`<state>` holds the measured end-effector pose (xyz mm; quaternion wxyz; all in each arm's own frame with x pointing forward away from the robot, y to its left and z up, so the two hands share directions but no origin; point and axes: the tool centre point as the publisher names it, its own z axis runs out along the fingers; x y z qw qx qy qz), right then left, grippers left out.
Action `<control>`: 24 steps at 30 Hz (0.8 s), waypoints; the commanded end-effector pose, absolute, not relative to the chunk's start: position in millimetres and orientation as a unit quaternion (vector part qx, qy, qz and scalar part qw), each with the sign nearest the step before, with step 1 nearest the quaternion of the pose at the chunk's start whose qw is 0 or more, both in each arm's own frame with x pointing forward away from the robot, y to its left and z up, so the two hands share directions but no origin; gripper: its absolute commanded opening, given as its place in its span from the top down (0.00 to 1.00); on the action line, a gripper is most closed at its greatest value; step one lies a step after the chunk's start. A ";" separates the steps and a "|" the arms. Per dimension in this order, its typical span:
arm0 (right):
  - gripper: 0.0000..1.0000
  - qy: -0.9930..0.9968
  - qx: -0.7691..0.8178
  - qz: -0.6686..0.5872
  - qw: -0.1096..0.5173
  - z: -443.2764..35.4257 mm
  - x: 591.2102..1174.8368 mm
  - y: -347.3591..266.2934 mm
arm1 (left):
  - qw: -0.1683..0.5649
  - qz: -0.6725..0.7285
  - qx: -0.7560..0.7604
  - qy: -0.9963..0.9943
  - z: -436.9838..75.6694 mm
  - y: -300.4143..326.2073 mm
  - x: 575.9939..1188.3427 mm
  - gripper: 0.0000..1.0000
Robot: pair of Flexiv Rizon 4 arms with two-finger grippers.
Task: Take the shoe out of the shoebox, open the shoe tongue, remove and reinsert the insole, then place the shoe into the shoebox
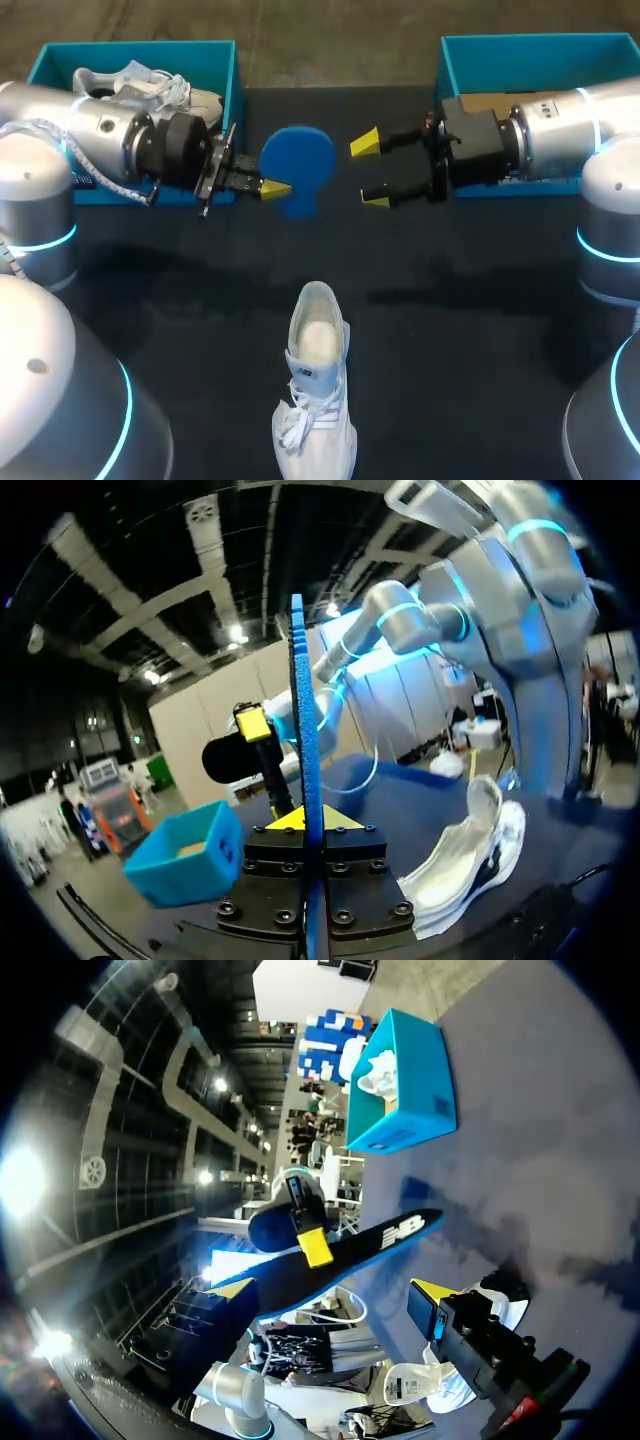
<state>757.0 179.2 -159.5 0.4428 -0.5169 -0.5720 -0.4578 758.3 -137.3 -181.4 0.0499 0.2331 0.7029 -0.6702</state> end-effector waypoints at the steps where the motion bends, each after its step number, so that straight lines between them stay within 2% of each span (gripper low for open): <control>1: 0.00 -0.572 -0.518 -0.457 0.442 -159.8 757.1 181.2 | 0.091 -0.656 0.251 0.706 -181.2 -137.7 757.4 1.00; 14: 0.00 -0.572 -0.518 -0.457 0.442 -159.8 757.1 181.2 | 0.091 -0.656 0.251 0.706 -181.2 -137.7 757.4 1.00; 20: 0.00 -0.572 -0.518 -0.457 0.442 -159.8 757.1 181.2 | 0.193 -0.672 0.331 0.634 -178.8 -125.4 752.9 1.00; 24: 0.00 -0.572 -0.518 -0.457 0.442 -159.8 757.1 181.2 | 0.265 -0.633 0.377 0.622 -179.0 -120.2 749.6 1.00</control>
